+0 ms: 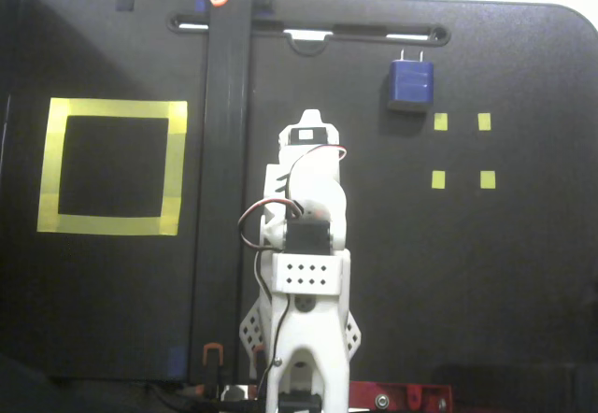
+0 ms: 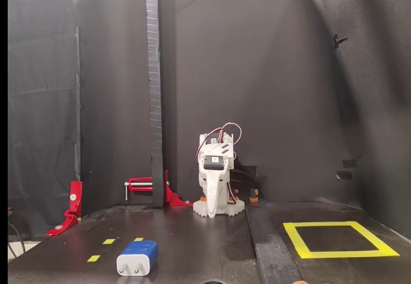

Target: Grasp the block and place it in the designated area.

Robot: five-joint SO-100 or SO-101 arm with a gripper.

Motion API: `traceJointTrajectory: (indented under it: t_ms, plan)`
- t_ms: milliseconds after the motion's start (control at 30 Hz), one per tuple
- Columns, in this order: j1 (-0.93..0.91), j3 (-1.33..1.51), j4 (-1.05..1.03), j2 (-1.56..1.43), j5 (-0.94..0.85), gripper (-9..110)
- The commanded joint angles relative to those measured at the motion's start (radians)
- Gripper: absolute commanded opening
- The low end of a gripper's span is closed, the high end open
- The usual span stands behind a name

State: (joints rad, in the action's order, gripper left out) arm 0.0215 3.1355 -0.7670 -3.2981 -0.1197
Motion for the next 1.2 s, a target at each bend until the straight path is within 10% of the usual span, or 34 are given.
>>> traceJointTrajectory:
  t_ms: [0,1167]
  plan:
    - [0.006,0.005,-0.003,-0.006,-0.006,0]
    - [-0.028,0.005,-0.003,-0.006,0.055,0]
